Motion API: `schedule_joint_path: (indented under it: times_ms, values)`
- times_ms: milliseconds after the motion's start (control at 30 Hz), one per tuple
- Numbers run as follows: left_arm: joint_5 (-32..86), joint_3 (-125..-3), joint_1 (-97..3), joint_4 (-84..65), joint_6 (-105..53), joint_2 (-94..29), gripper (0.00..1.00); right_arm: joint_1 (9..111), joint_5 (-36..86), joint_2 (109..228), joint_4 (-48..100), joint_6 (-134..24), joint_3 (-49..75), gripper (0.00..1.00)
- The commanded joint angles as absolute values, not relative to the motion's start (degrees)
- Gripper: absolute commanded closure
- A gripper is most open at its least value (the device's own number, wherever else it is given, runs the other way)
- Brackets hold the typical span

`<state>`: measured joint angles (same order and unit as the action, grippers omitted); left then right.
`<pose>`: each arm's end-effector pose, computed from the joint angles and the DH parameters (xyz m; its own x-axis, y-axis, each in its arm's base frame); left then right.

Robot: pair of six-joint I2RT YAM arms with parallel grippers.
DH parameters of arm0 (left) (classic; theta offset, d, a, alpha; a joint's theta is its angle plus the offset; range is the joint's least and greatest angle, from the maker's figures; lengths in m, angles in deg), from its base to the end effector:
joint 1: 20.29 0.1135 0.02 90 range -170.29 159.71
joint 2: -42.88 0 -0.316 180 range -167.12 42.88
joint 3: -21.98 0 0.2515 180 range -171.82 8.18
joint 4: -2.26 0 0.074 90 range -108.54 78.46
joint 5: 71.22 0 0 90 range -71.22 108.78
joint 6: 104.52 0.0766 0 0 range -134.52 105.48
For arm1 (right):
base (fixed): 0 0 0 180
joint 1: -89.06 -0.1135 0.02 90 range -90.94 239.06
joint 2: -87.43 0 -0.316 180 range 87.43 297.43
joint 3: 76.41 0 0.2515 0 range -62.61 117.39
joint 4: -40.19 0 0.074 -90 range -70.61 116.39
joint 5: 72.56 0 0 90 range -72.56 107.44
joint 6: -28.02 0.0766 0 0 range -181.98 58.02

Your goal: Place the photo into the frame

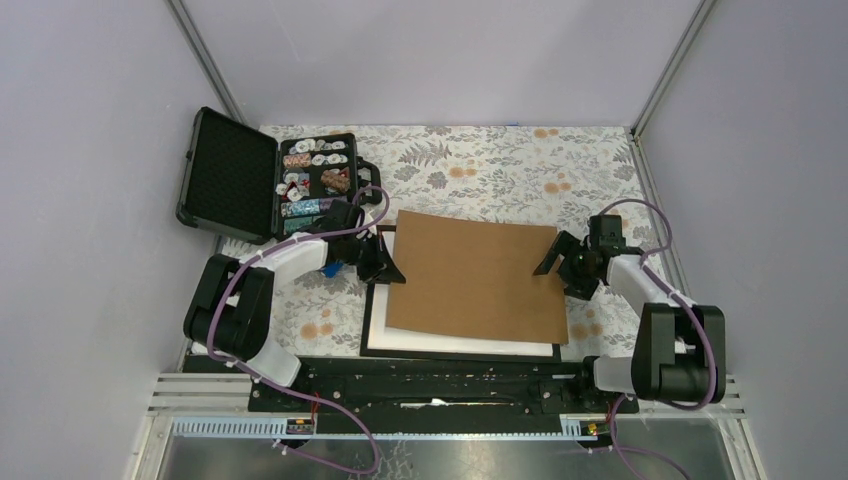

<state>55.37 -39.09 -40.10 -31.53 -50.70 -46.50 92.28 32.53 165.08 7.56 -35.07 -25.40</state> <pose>0.2681 -0.1451 0.1905 -0.9867 -0.1484 -0.0667 -0.0594 0.7102 -0.7014 0.2535 0.0057 0.1822 -0.8009 0.4827 -0.3544 0.3183 0.8444 0.4308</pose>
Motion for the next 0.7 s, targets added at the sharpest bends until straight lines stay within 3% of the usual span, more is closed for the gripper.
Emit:
schedule_joint_path:
  times_ms: [0, 433, 667]
  values:
    - [38.31, -37.6, -39.93, -38.89, -45.51, -45.94, 0.95, 91.1, 36.18, 157.51, 2.31, -32.23, -26.28, 0.09]
    - [36.62, -32.99, -39.8, -40.28, -50.26, -42.65, 0.89, 91.0, 40.11, 152.24, 0.1, -31.16, -29.57, 0.09]
    - [30.43, -33.56, -39.67, -42.52, -51.14, -40.56, 0.92, 91.0, 30.5, 150.83, -0.74, -30.81, -28.44, 0.06]
